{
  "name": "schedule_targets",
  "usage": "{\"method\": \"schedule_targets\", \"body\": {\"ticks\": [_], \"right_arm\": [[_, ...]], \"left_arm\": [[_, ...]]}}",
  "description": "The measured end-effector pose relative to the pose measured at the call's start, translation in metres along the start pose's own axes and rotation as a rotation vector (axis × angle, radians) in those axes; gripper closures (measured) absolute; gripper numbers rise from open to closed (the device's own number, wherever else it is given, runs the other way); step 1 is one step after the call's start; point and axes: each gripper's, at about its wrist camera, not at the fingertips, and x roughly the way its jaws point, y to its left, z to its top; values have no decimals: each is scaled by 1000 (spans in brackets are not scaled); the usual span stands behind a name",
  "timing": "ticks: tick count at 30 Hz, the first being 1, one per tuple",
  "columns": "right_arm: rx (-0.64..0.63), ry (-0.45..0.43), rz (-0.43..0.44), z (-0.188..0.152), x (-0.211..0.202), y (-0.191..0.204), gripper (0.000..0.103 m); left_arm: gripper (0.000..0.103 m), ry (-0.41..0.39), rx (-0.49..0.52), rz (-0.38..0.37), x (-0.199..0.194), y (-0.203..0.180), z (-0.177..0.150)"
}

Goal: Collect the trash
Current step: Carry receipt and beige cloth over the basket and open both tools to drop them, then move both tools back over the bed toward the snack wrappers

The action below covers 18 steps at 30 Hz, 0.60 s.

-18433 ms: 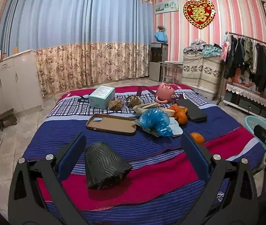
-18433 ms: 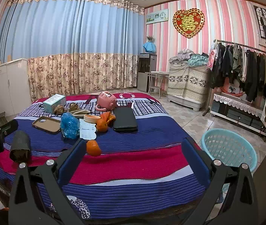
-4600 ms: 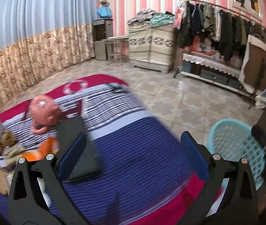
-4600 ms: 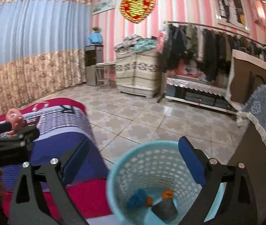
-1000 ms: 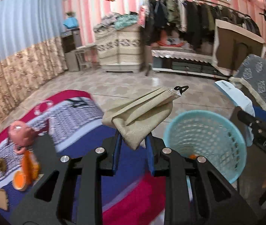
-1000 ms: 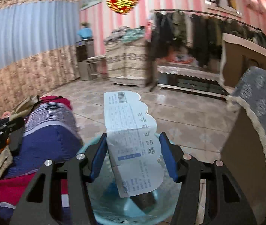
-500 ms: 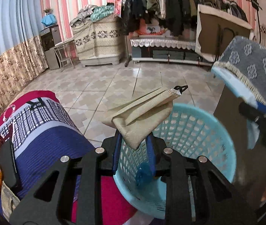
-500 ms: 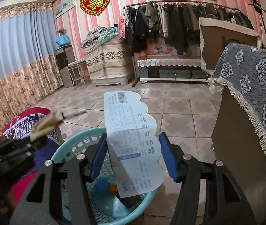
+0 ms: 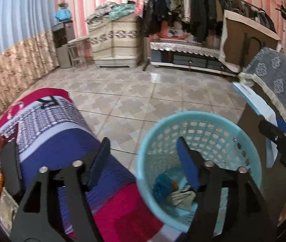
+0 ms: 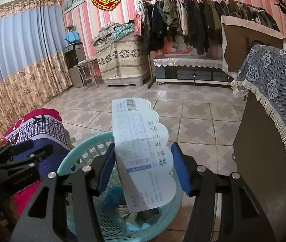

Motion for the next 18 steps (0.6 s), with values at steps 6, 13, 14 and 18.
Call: {"method": "schedule_targets", "body": {"ticks": [6,13,14,18], "right_arm": [[19,33,45,-4,17,17,47],[-22,49,40,-9,28,33,42],[-22,48,39,-10,28,34,37],[-25,33,21,-7,24,33,28]], "left_arm": [[17,-38,-18,106,-10,24,0],[14,-28,-96,119,-12,51,2],[14,-25,-102,118,-11,53,2],[14,-23,-116,122,-10,56,0]]}}
